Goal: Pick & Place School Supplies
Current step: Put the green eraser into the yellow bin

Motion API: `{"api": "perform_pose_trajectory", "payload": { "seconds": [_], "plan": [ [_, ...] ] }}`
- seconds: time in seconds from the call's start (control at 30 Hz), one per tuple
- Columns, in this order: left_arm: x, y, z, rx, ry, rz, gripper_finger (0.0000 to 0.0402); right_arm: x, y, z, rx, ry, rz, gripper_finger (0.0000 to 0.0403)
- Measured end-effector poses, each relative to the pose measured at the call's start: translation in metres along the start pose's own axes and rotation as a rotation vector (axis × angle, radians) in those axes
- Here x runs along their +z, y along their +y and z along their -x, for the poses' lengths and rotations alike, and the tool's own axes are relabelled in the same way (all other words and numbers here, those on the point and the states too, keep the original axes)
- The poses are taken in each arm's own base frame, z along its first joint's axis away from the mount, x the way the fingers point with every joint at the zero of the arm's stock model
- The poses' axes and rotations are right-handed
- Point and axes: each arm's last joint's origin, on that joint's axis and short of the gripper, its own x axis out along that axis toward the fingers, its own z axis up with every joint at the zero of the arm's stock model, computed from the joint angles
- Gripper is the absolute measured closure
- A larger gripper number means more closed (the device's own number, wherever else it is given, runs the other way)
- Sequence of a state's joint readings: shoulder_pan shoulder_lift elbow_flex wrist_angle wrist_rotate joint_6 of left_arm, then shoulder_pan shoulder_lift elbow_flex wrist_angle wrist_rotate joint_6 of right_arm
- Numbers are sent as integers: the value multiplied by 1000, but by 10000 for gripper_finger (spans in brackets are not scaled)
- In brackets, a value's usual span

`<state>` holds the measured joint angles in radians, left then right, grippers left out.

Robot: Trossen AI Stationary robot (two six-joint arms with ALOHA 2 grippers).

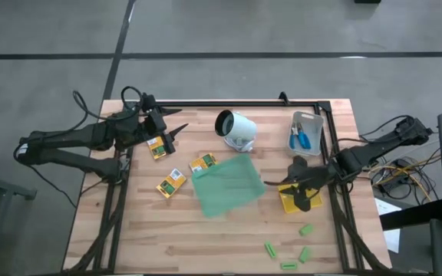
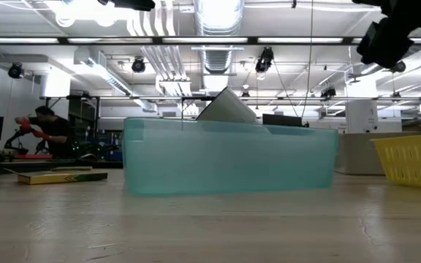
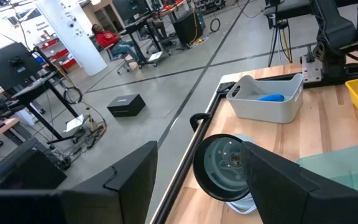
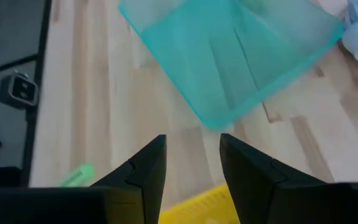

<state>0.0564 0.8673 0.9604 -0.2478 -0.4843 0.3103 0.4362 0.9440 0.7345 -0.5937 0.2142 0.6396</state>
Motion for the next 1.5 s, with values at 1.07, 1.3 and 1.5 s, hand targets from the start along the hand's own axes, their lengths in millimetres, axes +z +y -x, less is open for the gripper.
{"api": "perform_pose_trajectory", "payload": {
  "seconds": [1.07,1.3,1.5],
  "plan": [
    [0,0,0,-1,0,0,165,-62,94,24,-7,235,535,267],
    [0,0,0,0,0,0,165,-97,101,30,30,300,564,270],
    [0,0,0,-1,0,0,165,-114,109,22,10,330,626,269]
  ]
}}
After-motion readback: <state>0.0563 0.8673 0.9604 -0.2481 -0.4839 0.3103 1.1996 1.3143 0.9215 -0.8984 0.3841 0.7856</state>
